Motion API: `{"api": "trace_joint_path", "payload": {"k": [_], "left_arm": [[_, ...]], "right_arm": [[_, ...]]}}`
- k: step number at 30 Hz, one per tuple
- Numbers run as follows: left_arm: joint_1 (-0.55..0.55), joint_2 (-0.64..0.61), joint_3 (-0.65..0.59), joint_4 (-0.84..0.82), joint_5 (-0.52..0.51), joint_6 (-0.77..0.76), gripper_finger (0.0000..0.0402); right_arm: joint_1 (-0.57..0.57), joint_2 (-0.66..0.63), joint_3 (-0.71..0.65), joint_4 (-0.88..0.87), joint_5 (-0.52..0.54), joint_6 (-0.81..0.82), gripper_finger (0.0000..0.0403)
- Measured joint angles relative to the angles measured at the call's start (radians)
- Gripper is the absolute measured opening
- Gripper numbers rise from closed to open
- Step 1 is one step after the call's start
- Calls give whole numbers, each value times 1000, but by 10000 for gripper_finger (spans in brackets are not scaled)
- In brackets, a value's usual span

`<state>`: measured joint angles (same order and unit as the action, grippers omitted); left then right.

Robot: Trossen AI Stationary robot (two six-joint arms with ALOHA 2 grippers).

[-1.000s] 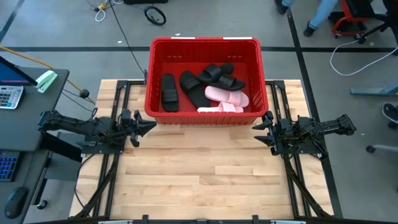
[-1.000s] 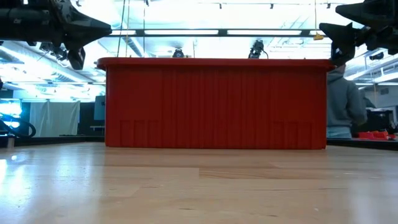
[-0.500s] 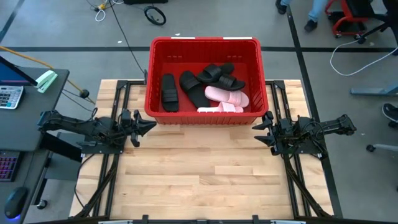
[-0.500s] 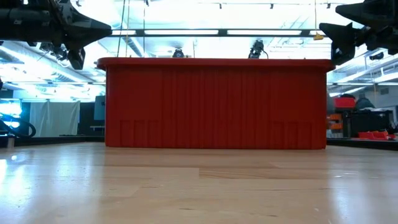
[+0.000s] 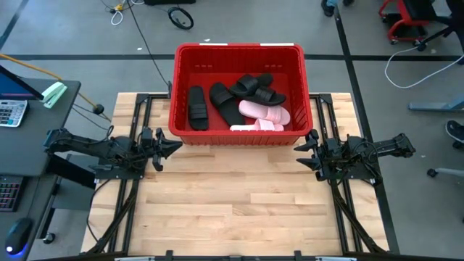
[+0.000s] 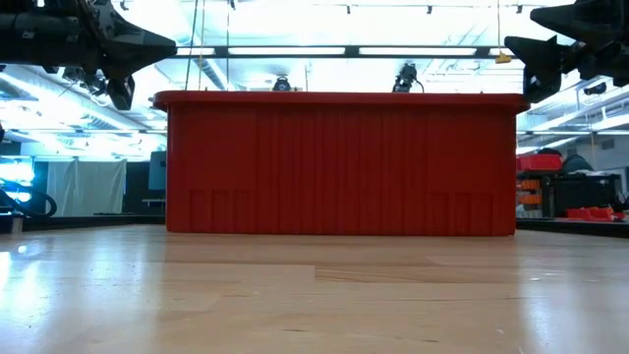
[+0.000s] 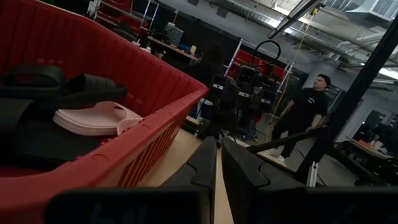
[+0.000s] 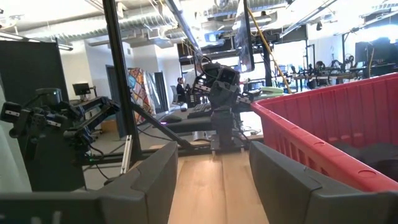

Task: Pick and place slides into bin
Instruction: Return to Home Position

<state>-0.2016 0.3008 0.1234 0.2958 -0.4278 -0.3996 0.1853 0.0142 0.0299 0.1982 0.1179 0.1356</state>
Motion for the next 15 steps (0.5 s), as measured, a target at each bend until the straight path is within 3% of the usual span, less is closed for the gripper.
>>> {"api": "trace_joint_path", "payload": {"k": [15], "left_arm": [[0, 0, 0, 0, 0, 0, 32]], "right_arm": [[0, 0, 0, 0, 0, 0, 206]]}}
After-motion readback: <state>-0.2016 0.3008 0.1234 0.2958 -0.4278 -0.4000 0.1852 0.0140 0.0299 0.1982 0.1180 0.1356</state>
